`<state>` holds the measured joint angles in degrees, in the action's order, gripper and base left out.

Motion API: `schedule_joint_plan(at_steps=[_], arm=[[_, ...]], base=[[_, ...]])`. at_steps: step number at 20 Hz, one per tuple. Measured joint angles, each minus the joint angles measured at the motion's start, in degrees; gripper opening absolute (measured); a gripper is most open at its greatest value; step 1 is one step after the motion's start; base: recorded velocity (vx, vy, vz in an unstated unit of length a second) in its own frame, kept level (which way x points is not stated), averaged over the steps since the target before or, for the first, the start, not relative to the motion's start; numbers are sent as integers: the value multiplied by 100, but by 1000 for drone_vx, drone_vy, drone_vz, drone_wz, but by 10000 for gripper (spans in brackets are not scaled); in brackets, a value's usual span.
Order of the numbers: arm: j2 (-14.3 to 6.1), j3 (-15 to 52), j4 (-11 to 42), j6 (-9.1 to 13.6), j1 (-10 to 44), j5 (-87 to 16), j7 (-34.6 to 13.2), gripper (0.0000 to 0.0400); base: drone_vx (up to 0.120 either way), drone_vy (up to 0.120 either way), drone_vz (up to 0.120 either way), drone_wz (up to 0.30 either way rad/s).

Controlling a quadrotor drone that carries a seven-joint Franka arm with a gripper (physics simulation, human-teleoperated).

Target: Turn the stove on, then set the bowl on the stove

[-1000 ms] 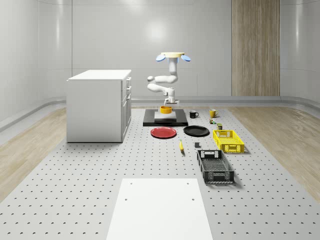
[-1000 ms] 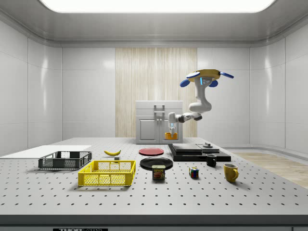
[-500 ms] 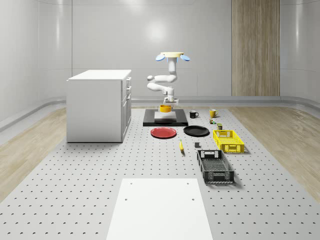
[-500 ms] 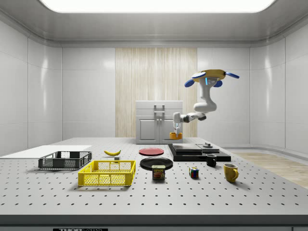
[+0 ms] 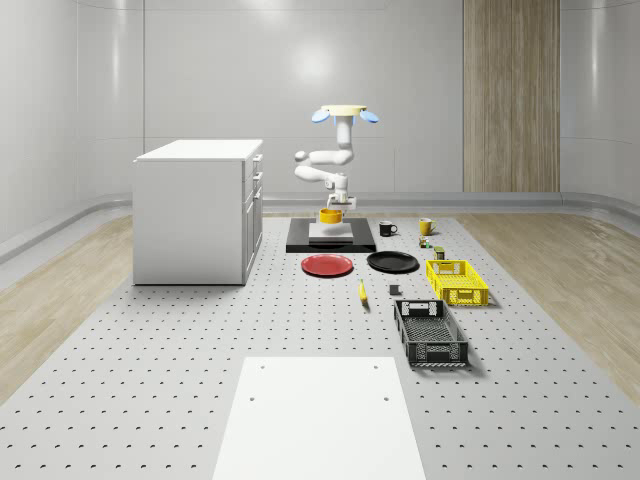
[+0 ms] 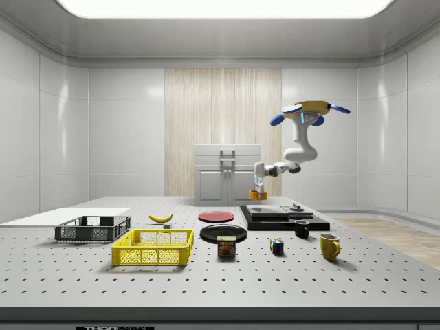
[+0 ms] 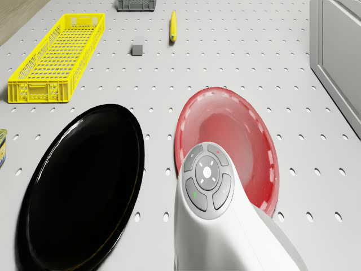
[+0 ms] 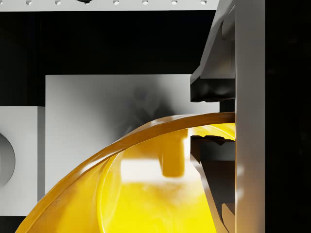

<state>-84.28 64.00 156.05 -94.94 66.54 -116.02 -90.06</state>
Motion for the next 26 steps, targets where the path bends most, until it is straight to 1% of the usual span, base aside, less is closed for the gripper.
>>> schedule_joint_plan(at_steps=[3,9,20,21,22,23,24,26], arm=[[-1,0,0,-1,0,0,0,100],[23,-237,-124,-123,60,-217,4,100],[134,-678,-399,-329,168,-638,29,100],[143,-696,-412,-334,171,-657,32,124],[152,-712,-422,-338,172,-674,35,185],[158,-719,-427,-337,171,-683,38,232],[161,-710,-419,-326,164,-676,40,269],[158,-654,-376,-284,139,-629,43,321]], base=[[-120,0,-93,0],[0,0,0,0],[0,0,0,0],[0,0,0,0],[0,0,0,0],[0,0,0,0],[0,0,0,0],[0,0,0,0]])
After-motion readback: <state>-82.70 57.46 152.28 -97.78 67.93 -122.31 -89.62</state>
